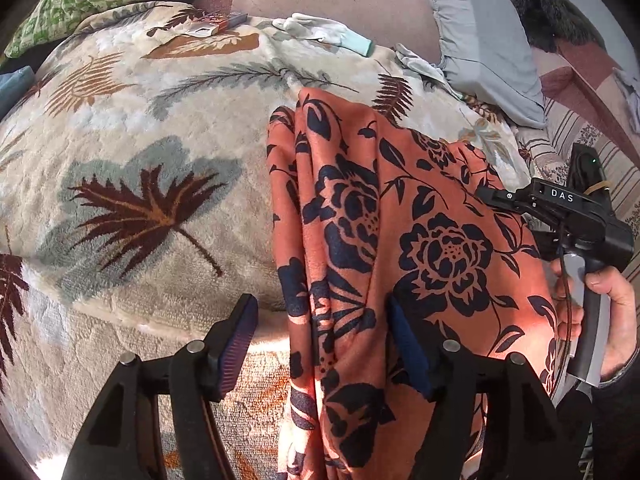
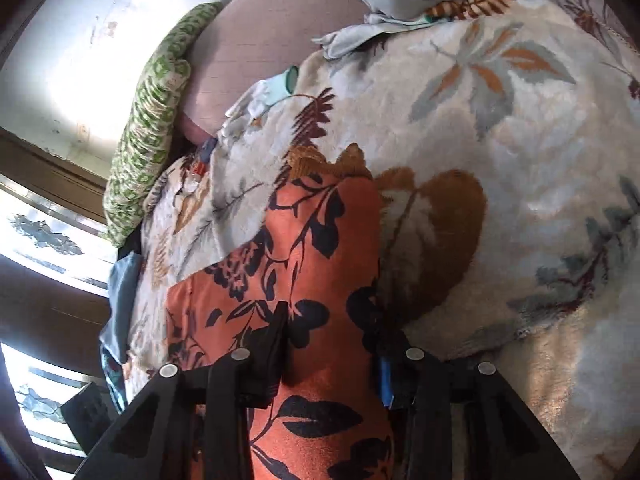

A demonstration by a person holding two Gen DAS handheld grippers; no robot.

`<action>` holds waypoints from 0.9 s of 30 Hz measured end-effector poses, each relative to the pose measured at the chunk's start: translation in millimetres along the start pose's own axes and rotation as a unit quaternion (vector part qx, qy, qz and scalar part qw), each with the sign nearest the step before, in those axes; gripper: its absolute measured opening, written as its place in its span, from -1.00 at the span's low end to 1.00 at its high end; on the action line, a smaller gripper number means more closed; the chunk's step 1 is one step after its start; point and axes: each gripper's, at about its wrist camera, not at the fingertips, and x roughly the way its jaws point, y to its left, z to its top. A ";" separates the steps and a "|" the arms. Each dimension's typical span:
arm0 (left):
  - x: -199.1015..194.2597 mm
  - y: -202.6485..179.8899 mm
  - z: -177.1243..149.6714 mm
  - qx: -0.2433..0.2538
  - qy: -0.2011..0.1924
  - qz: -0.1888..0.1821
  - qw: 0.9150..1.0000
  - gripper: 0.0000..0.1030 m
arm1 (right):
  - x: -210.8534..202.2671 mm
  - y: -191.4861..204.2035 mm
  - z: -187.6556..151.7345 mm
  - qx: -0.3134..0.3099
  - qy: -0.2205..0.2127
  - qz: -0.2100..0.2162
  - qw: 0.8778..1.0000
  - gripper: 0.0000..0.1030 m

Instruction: Fold small clothes

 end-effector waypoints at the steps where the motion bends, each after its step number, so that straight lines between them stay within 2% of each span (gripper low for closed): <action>1: -2.6 -0.1 -0.6 0.000 -0.002 0.001 1.000 0.34 | 9.1 -9.1 -0.5 0.019 0.011 -0.017 1.000 0.19; 3: -7.0 -0.3 -2.2 0.006 -0.006 0.003 1.000 0.34 | 4.7 -15.8 -1.8 0.044 -0.001 0.014 0.999 0.31; 4: -8.6 0.1 -2.7 0.009 -0.007 0.005 1.000 0.34 | -3.3 -13.2 -3.8 0.046 -0.007 0.027 0.999 0.45; 6: -10.9 1.6 -3.2 0.005 -0.009 0.006 1.000 0.34 | -25.8 -3.4 -9.8 0.026 -0.023 0.046 0.998 0.46; 8: -10.4 2.0 -3.9 0.001 -0.008 0.008 1.000 0.34 | -55.5 5.2 -21.9 0.011 -0.049 0.045 0.998 0.46; 11: -9.4 0.5 -5.3 -0.002 -0.009 0.015 1.000 0.34 | -90.9 13.2 -45.6 0.013 -0.064 0.106 0.992 0.46; 13: -9.7 -0.6 -6.1 -0.007 -0.009 0.019 1.000 0.34 | -90.7 14.5 -58.6 0.016 -0.044 0.132 0.990 0.46; 14: -9.6 -1.3 -6.0 -0.007 -0.008 0.022 1.000 0.34 | -80.1 11.7 -63.3 0.010 -0.024 0.111 0.993 0.46; 15: -10.6 -1.7 -6.5 -0.005 -0.008 0.025 1.000 0.34 | -64.5 5.4 -67.2 0.006 -0.002 0.045 0.999 0.46; 16: -12.0 -1.9 -7.2 -0.001 -0.007 0.027 1.000 0.34 | -52.0 -5.4 -72.5 0.020 0.020 -0.008 1.000 0.48; 17: -13.5 -1.9 -8.0 0.000 -0.009 0.028 1.000 0.34 | -45.0 -14.1 -77.8 0.042 0.038 0.018 0.998 0.48; 18: -13.2 -1.9 -8.1 0.002 -0.008 0.028 1.000 0.34 | -44.7 -17.8 -82.9 0.061 0.047 0.065 0.995 0.48; 19: -12.4 -1.9 -7.9 0.002 -0.007 0.030 1.000 0.35 | -49.6 -16.2 -86.2 0.063 0.040 0.086 0.994 0.48; 22: -12.4 -2.2 -7.3 0.000 -0.007 0.032 0.999 0.36 | -63.5 -5.7 -83.4 0.036 0.004 0.071 0.997 0.51; 24: -12.2 -2.8 -7.3 0.002 -0.009 0.033 0.999 0.36 | -61.5 -7.7 -76.8 0.048 0.002 0.082 0.995 0.59; 27: -12.7 -3.3 -7.9 0.003 -0.009 0.036 0.999 0.36 | -41.5 -17.5 -68.7 0.060 0.018 0.089 0.994 0.60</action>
